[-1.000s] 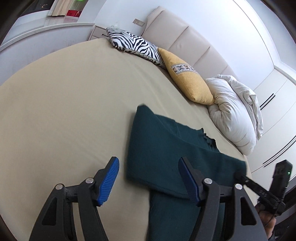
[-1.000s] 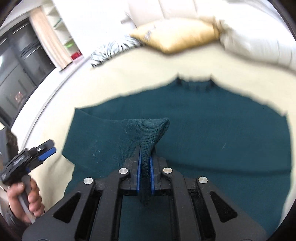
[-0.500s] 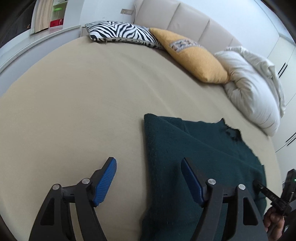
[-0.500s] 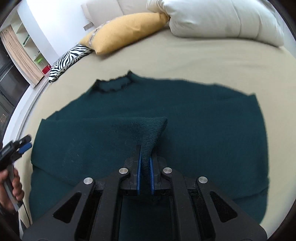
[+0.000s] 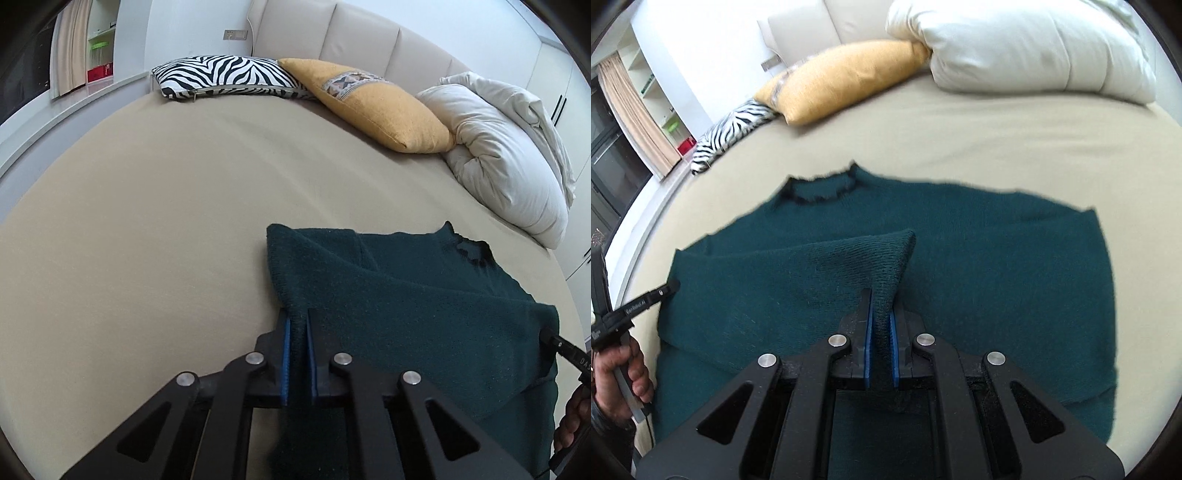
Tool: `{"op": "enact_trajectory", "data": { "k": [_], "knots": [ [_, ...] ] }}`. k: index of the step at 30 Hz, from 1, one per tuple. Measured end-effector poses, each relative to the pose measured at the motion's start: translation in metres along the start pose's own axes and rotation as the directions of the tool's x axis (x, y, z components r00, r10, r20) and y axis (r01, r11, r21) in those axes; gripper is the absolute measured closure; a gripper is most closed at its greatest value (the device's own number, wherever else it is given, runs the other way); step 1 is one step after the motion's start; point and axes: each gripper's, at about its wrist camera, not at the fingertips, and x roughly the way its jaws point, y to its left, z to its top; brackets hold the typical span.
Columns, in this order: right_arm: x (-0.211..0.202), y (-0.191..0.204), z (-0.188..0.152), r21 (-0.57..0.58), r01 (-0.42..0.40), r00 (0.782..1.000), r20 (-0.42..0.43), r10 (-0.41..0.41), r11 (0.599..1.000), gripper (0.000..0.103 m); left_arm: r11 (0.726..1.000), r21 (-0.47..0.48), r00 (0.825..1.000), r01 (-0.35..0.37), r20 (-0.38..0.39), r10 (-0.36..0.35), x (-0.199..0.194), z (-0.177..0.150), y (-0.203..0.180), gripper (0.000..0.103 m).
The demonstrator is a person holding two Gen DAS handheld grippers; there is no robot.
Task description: Fold small clothes
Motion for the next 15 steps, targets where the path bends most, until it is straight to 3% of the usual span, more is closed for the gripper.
{"op": "enact_trajectory", "data": {
  "k": [2,5,6,11,12,15],
  "knots": [
    [0.0,0.001,0.004,-0.012,0.009,1.0,0.006,-0.009,1.0,0.097,1.0,0.005,1.0,-0.01,-0.008,0.01,0.01,-0.005,0.002,0.094],
    [0.036,-0.012,-0.002,0.006,0.042,0.995,-0.089,-0.041,0.999,0.097,1.0,0.001,1.0,-0.002,-0.001,0.002,0.015,-0.008,0.006,0.094],
    [0.039,-0.017,-0.004,0.03,0.02,0.997,-0.078,-0.018,0.999,0.097,1.0,0.005,1.0,-0.005,-0.001,0.005,0.014,-0.008,0.004,0.094],
    [0.03,-0.022,-0.003,0.08,-0.004,0.998,-0.061,0.009,0.997,0.096,1.0,-0.02,1.0,0.012,-0.005,-0.012,0.008,-0.005,0.009,0.088],
    [0.027,-0.025,-0.002,0.098,-0.011,0.998,-0.062,0.018,0.995,0.092,1.0,-0.03,1.0,0.006,-0.003,-0.006,0.004,-0.005,0.011,0.085],
    [0.011,-0.033,0.003,0.149,0.027,0.998,-0.066,-0.018,0.988,0.088,0.998,-0.054,0.998,-0.012,0.057,0.015,-0.024,-0.001,0.012,0.084]
  ]
}}
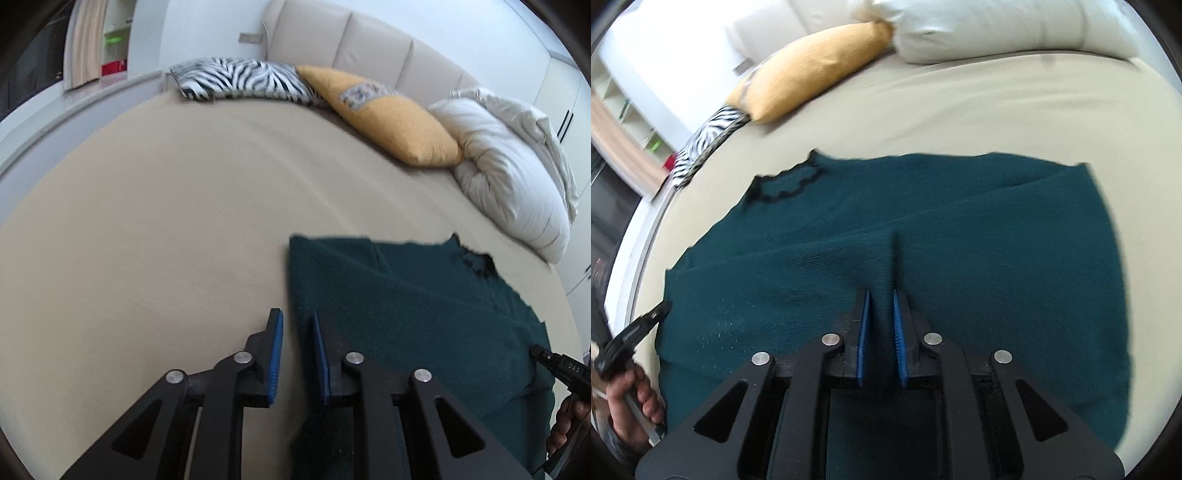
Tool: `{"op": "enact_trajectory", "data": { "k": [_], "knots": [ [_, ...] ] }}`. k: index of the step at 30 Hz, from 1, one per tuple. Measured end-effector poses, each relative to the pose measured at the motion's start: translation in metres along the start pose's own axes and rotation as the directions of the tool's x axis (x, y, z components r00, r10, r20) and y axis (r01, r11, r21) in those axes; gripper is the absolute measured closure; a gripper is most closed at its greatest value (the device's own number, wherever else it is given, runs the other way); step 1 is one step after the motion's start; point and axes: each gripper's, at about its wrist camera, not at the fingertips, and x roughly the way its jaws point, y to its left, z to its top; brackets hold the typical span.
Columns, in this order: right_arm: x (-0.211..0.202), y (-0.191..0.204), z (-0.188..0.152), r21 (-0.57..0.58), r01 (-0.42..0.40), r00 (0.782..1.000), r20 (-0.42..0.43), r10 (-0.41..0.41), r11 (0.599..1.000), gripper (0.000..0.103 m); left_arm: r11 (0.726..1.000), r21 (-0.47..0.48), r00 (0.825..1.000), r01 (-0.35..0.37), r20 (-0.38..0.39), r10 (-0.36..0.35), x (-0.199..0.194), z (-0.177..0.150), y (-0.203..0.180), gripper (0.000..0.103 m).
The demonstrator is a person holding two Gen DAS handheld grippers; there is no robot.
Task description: Fold small clothes
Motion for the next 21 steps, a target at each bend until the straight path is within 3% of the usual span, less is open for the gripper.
{"op": "enact_trajectory", "data": {
  "k": [3,5,7,9,10,12,13,15,19,21],
  "knots": [
    [-0.027,0.002,-0.004,-0.002,0.013,0.996,0.083,-0.013,1.0,0.088,0.999,0.016,0.998,0.028,0.053,-0.029,-0.022,0.002,-0.012,0.084],
    [-0.041,0.013,-0.005,-0.023,-0.042,0.993,0.113,0.044,0.999,0.088,0.997,0.066,0.998,0.041,0.049,-0.044,-0.024,-0.002,-0.027,0.084],
    [-0.042,0.031,-0.007,-0.077,-0.095,0.989,0.104,0.102,0.993,0.088,0.992,0.126,1.0,0.028,0.01,-0.029,-0.011,-0.013,-0.041,0.084],
    [-0.033,0.045,-0.012,-0.123,-0.11,0.99,0.072,0.119,0.986,0.088,0.989,0.149,0.997,-0.009,-0.071,0.02,0.015,-0.026,-0.039,0.084],
    [-0.021,0.049,-0.015,-0.134,-0.11,0.992,0.039,0.116,0.985,0.088,0.988,0.156,0.997,-0.006,-0.072,0.018,0.024,-0.032,-0.033,0.083],
    [0.005,0.044,-0.022,-0.113,-0.079,0.997,-0.036,0.075,0.99,0.091,0.989,0.148,0.998,0.02,-0.054,-0.012,0.022,-0.034,-0.028,0.083],
    [0.014,0.03,-0.027,-0.072,-0.104,0.994,-0.042,0.101,0.992,0.091,0.988,0.151,0.998,0.018,-0.056,-0.01,0.021,-0.033,-0.028,0.083],
    [0.008,0.014,-0.03,-0.022,-0.175,0.985,-0.004,0.175,0.984,0.094,0.984,0.18,0.999,0.005,-0.054,0.005,0.02,-0.032,-0.029,0.083],
    [-0.009,0.002,-0.028,0.022,-0.122,0.992,0.03,0.121,0.992,0.091,0.988,0.151,0.999,0.006,-0.05,0.001,0.019,-0.033,-0.018,0.09],
    [-0.021,0.003,-0.026,0.043,-0.141,0.989,0.051,0.139,0.989,0.089,0.99,0.139,0.998,0.018,-0.056,-0.011,0.019,-0.033,-0.015,0.09]
  ]
}}
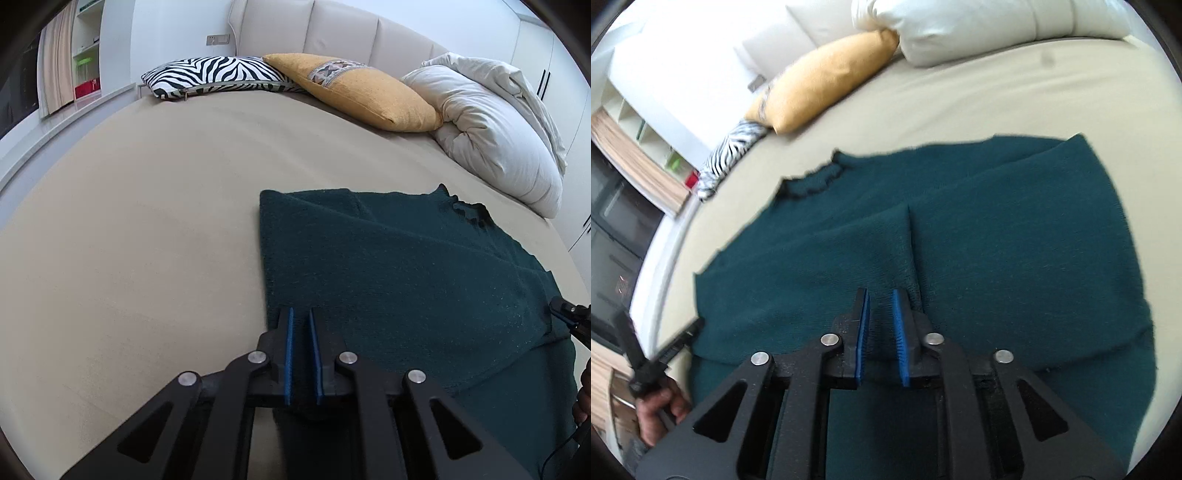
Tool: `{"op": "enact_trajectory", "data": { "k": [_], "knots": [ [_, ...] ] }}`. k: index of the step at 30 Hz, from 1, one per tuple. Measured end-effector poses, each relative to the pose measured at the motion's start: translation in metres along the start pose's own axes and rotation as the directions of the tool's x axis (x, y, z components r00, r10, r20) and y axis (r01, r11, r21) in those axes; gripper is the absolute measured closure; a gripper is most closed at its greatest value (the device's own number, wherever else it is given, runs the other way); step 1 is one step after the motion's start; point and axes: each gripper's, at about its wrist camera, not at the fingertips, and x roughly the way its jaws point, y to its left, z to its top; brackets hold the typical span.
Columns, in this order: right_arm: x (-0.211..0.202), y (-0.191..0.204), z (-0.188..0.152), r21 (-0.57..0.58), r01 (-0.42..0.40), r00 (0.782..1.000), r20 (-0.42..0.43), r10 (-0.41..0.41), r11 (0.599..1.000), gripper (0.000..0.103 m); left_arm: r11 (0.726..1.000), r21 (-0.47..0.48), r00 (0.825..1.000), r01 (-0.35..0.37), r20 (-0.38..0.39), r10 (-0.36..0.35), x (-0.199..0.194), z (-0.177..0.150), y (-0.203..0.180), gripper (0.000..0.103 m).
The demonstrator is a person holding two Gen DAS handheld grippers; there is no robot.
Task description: Fold small clothes
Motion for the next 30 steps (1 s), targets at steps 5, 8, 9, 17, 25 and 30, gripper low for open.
{"op": "enact_trajectory", "data": {
  "k": [5,8,9,17,25,30],
  "knots": [
    [-0.004,0.007,-0.001,-0.035,-0.051,0.999,-0.004,0.051,0.998,0.089,1.0,0.022,1.0,-0.021,0.002,0.021,0.0,-0.004,-0.004,0.09],
    [0.017,-0.012,-0.009,-0.005,-0.059,0.998,-0.038,0.059,0.998,0.094,1.0,0.022,1.0,-0.01,0.002,0.01,0.001,-0.003,-0.003,0.09],
    [0.016,-0.021,-0.01,0.018,-0.1,0.995,-0.012,0.1,0.995,0.095,1.0,0.022,1.0,-0.006,-0.001,0.006,0.001,-0.002,-0.003,0.09],
    [-0.093,-0.065,-0.029,0.136,0.01,0.995,0.094,-0.022,0.991,0.076,0.998,-0.044,0.999,0.044,0.011,-0.044,-0.053,-0.016,0.011,0.047],
    [-0.216,-0.1,-0.12,0.145,-0.016,0.987,0.162,-0.008,0.989,0.036,0.97,-0.121,0.975,0.213,-0.033,-0.218,-0.142,-0.097,0.028,0.037],
    [-0.234,-0.113,-0.173,0.155,-0.027,0.995,0.103,0.011,0.987,0.036,0.952,-0.181,0.96,0.246,-0.094,-0.265,-0.169,-0.146,0.039,0.037]
  ]
}}
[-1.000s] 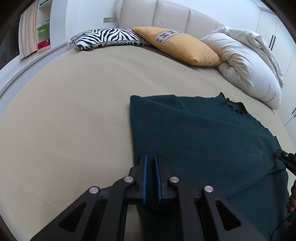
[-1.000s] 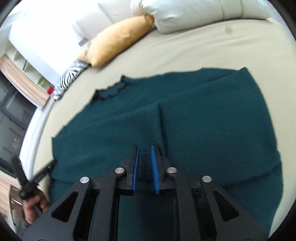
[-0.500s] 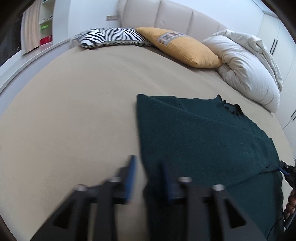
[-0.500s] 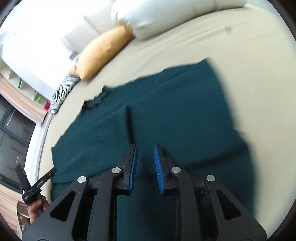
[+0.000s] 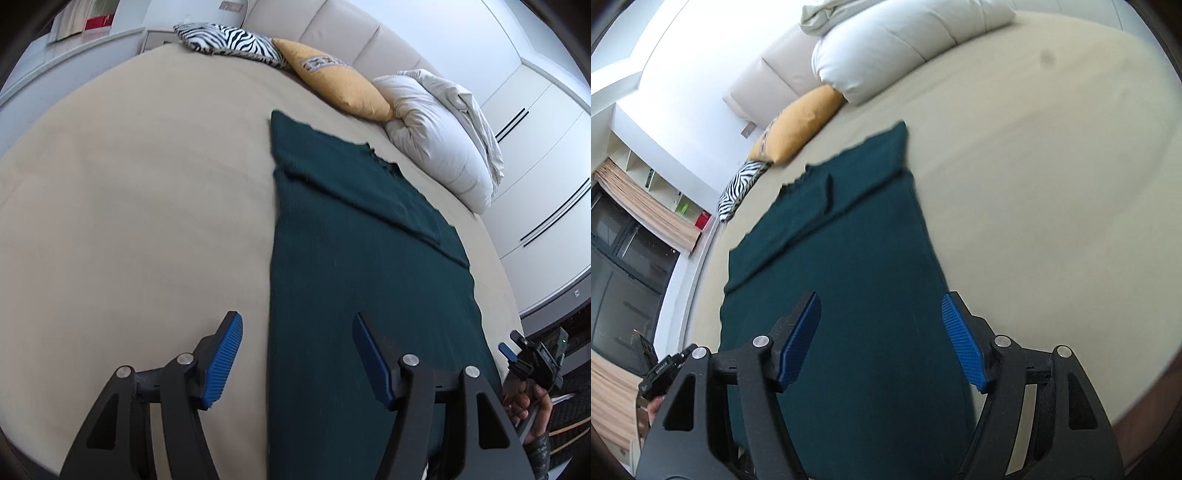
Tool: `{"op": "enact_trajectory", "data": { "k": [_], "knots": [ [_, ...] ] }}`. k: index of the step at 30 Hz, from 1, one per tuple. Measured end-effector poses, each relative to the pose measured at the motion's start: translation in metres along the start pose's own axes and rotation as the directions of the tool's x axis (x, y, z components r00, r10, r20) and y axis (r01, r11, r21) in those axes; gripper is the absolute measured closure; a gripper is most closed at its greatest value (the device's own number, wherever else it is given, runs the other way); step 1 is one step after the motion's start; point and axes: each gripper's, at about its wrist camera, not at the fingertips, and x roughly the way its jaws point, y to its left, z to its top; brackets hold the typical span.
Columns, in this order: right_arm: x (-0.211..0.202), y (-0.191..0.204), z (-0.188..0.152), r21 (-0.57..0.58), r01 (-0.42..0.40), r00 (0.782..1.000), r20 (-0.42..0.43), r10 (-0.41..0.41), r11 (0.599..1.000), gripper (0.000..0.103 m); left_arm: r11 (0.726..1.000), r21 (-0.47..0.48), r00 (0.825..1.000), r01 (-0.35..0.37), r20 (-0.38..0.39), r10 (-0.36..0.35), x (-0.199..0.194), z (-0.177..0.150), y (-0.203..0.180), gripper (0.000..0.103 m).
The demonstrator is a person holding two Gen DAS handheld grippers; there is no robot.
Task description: Fold small clothes
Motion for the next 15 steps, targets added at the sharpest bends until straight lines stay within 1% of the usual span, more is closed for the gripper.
{"op": "enact_trajectory", "data": {
  "k": [4,6,8,10,13,15],
  "knots": [
    [-0.011,-0.021,-0.025,0.078,-0.04,0.999,-0.019,0.042,0.996,0.036,0.999,-0.019,0.998,0.031,-0.057,-0.032,-0.009,-0.031,0.003,0.037],
    [-0.013,-0.027,-0.03,0.101,-0.06,0.998,-0.021,0.063,0.993,0.037,0.999,-0.033,0.995,0.029,-0.099,-0.032,-0.006,-0.046,0.007,0.037],
    [-0.015,-0.026,-0.033,0.095,-0.064,0.997,-0.028,0.066,0.993,0.037,0.999,-0.034,0.992,0.035,-0.116,-0.039,-0.005,-0.058,0.009,0.037],
    [-0.018,-0.022,-0.037,0.07,-0.071,0.996,-0.048,0.075,0.995,0.037,0.997,-0.046,0.989,0.056,-0.136,-0.062,-0.004,-0.067,0.01,0.038],
    [-0.021,-0.016,-0.044,0.037,-0.075,0.993,-0.084,0.078,0.996,0.038,0.995,-0.051,0.982,0.087,-0.161,-0.094,-0.002,-0.072,0.01,0.038],
    [-0.026,-0.016,-0.049,0.024,-0.07,0.993,-0.098,0.072,0.997,0.041,0.993,-0.063,0.978,0.104,-0.173,-0.114,-0.004,-0.074,0.013,0.04]
  ]
}}
